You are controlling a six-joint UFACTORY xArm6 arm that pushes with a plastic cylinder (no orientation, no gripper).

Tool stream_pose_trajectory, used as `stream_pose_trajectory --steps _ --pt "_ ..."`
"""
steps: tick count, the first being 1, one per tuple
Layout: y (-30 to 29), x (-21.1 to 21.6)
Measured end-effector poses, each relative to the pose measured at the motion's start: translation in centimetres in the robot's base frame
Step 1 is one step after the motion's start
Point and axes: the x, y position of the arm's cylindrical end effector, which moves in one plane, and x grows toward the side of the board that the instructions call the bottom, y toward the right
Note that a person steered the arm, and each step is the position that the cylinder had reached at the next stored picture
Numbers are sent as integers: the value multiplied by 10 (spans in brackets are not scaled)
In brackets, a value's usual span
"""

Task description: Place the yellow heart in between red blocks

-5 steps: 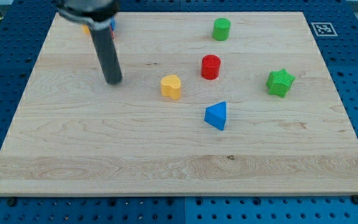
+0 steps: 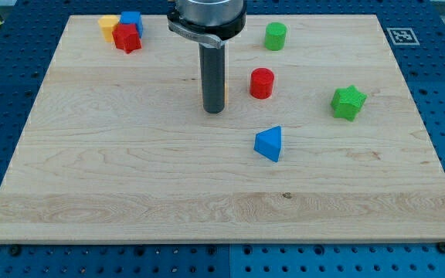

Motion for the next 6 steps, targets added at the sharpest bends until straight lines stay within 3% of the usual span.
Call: stream_pose_trajectory --steps 3,6 --pt "13 -22" --pt "14 -74"
